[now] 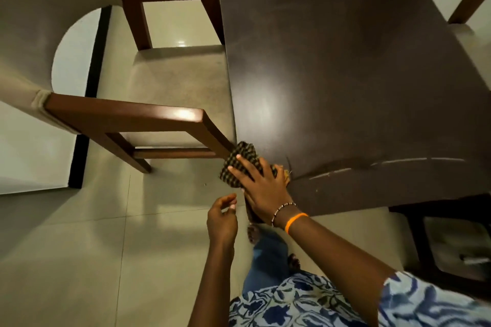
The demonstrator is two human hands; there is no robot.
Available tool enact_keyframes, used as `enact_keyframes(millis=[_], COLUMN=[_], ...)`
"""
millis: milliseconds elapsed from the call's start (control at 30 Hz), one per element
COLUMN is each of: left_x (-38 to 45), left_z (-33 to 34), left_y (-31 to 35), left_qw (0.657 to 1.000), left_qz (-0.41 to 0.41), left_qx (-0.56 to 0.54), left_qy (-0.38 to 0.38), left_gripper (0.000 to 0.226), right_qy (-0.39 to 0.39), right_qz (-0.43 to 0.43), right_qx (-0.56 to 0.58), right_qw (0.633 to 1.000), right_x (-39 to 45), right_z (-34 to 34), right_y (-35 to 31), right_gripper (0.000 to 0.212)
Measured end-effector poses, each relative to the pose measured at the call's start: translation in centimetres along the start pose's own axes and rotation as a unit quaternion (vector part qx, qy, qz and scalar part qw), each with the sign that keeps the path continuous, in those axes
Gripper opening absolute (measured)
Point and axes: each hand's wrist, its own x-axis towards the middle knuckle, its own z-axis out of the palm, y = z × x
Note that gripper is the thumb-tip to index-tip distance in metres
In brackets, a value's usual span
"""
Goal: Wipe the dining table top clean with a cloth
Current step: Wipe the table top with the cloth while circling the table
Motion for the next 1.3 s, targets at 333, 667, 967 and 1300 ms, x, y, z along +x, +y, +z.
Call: enact_keyframes(millis=[333,667,967,1300], left_x=[-4.2,-3.9,-3.5,-3.4], left_z=[-0.1,1.2,1.3,0.7], left_y=[-3.5,-3.4,-3.7,-2.6], left_qw=[0.999,0.986,0.990,0.963], left_qz=[-0.001,0.075,0.085,0.133], left_qx=[0.037,0.147,0.104,0.229], left_qy=[0.015,0.041,0.038,0.047], left_gripper=[0.025,0.022,0.018,0.027], right_qy=[0.063,0.150,0.145,0.053], right_qz=[-0.054,0.226,0.388,-0.010], right_qx=[-0.059,-0.057,0.050,0.009], right_qw=[0.995,0.961,0.909,0.999], right_x=[-8.8,-14.6,-10.9,-7.4], right_z=[1.3,-0.9,0.1,1.8], right_y=[-0.4,13.6,7.5,1.9], right_gripper=[0.060,0.055,0.057,0.055])
